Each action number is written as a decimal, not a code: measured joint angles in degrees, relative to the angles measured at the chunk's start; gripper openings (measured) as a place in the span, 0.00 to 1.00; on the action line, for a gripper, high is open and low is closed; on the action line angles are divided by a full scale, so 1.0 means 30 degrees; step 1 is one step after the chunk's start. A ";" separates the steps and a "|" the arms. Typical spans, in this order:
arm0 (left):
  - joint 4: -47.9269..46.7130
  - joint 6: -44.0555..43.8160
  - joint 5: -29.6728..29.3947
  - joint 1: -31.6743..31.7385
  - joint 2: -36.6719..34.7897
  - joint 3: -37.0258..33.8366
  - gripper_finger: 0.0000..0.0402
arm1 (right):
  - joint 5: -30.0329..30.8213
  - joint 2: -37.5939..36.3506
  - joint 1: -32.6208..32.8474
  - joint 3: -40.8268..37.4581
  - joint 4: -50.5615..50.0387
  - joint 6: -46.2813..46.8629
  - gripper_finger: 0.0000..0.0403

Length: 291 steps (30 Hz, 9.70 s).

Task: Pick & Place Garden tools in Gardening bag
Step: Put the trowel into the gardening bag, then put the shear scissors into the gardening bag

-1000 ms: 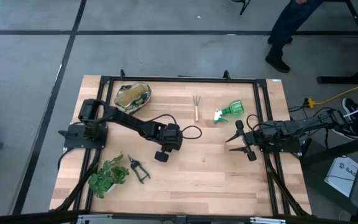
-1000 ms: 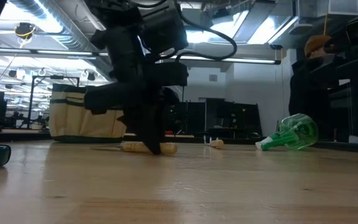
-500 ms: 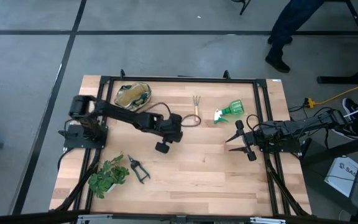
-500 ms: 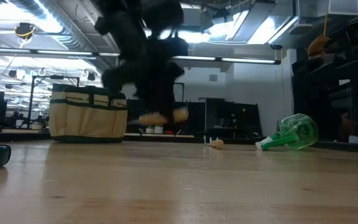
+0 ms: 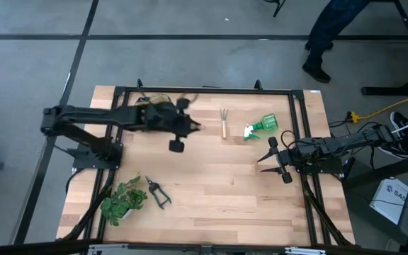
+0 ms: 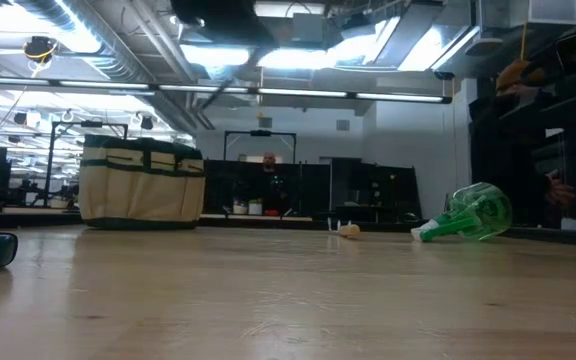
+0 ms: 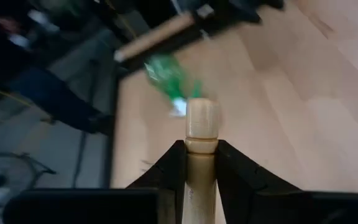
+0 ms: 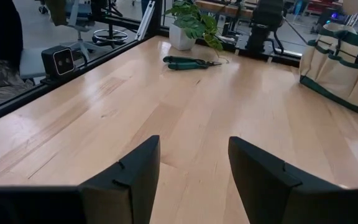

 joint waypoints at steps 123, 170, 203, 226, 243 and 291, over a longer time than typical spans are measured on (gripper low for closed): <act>-0.7756 -1.1731 -0.8377 0.7648 -0.0773 0.0022 0.15 | -0.0020 -0.0003 -0.0007 0.0000 0.0012 0.0000 0.48; -0.4054 -1.1722 -0.3270 0.6691 -0.4614 -0.4087 0.38 | -0.0015 -0.0007 -0.0007 0.0000 0.0012 0.0000 0.48; -0.0736 -1.7037 -0.0836 -0.9925 -0.0631 -0.4087 0.36 | -0.0015 -0.0007 0.0000 0.0000 0.0008 0.0000 0.48; -0.1177 -1.4881 -0.0556 -1.1399 0.2760 -0.4087 0.36 | -0.0015 -0.0005 -0.0005 0.0000 0.0007 0.0000 0.48; -0.5003 -1.5713 0.0777 -1.2190 0.2950 -0.4080 0.36 | -0.0018 0.0000 -0.0003 0.0000 0.0015 0.0000 0.48; -0.4634 -1.6845 0.0655 -1.2879 0.8064 -0.4044 0.10 | -0.0015 -0.0001 -0.0007 0.0000 0.0014 0.0000 0.48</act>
